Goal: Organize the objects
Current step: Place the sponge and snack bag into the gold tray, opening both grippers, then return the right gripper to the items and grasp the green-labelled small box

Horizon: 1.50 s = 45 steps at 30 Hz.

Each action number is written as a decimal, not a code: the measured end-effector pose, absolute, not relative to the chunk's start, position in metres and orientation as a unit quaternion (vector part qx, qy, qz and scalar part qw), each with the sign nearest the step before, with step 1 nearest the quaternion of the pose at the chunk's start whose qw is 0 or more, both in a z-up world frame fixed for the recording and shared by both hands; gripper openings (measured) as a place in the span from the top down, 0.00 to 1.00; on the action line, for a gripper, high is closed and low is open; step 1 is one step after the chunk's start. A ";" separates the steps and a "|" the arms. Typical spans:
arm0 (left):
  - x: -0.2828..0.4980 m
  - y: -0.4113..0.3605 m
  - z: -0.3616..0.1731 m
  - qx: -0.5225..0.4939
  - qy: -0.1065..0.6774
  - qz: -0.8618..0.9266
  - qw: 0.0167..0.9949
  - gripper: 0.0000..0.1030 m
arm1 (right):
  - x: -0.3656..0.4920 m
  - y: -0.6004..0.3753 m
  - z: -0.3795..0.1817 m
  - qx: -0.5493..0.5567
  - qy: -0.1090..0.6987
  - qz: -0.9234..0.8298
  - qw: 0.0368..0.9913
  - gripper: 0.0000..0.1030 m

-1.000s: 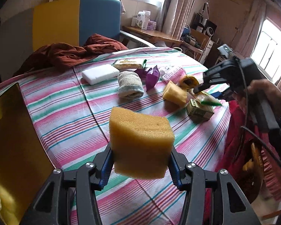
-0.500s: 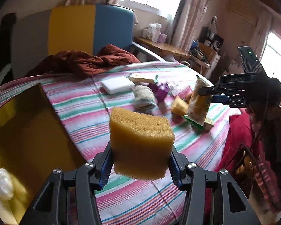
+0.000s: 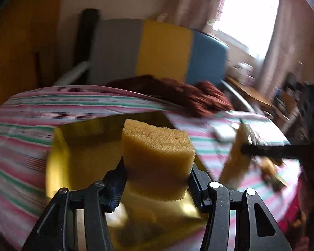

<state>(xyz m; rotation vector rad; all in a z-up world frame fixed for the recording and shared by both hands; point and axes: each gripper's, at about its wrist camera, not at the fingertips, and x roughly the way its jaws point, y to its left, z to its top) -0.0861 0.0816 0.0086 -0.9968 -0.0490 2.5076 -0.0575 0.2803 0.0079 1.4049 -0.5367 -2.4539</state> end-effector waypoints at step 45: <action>-0.017 0.063 0.044 -0.262 0.069 0.956 0.113 0.01 | 0.014 0.249 -0.008 0.395 -0.024 -0.917 0.039 0.52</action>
